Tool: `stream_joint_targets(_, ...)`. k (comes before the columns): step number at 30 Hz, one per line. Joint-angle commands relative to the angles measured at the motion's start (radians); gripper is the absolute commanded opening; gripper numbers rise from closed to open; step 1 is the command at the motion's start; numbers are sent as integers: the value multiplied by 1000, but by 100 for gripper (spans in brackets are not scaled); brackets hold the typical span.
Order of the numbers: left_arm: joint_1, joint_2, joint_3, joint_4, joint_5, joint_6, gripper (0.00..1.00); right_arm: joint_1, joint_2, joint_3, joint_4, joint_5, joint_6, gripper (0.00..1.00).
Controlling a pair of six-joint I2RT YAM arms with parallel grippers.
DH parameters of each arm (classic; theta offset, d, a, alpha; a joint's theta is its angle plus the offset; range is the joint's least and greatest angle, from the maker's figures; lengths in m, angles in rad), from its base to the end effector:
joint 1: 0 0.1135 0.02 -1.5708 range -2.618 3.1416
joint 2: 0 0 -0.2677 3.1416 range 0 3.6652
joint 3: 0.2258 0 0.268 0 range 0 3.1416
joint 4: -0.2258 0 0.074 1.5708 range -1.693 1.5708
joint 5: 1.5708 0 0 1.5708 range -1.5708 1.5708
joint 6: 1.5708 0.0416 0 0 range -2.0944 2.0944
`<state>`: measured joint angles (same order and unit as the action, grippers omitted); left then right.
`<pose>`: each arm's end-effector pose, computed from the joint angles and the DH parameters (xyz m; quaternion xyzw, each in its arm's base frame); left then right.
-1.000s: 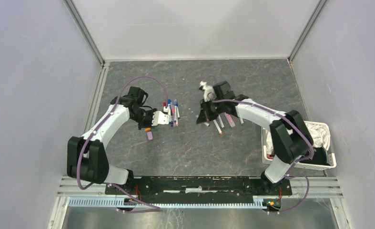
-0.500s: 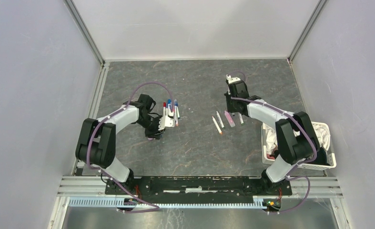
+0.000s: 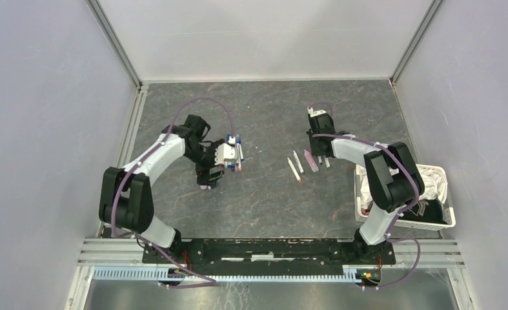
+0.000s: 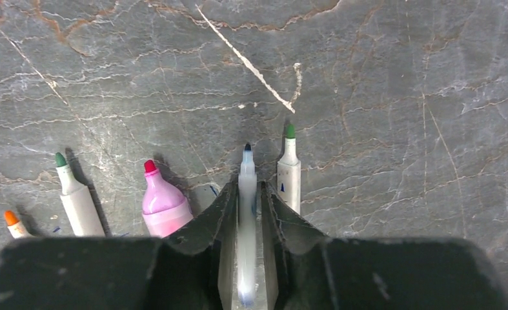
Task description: Open the pen caps
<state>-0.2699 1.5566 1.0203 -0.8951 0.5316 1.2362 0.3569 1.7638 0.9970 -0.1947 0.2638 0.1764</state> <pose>0.2706 -0.0968 0.1905 0.6716 0.6898 -0.2008 0.1812 0.3471 0.1178 0.1446 -0.0459 0.9454 -0.0427 0.3199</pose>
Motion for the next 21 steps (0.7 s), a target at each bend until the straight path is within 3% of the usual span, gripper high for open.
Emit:
stream_joint_targets(1, 0, -88, 195, -151, 73, -121, 100, -7, -2, 1, 28, 24, -13, 26)
stream_joint_targets(8, 2, -128, 422, -251, 29, -264, 100, 4, -86, 21, 23, -15, 0, 40)
stream_joint_targets(12, 18, -198, 429, -87, -58, -458, 100, 80, -146, 55, 27, 30, -22, 69)
stream_joint_targets(15, 26, -267, 352, 58, -166, -557, 100, 178, -143, 121, 16, 37, -34, 83)
stream_joint_targets(18, 27, -292, 271, 109, -224, -568, 100, 269, -92, 193, 22, -6, -17, 85)
stream_joint_targets(21, 41, -273, 270, 84, -212, -574, 100, 338, -11, 260, 38, -87, 30, 69)
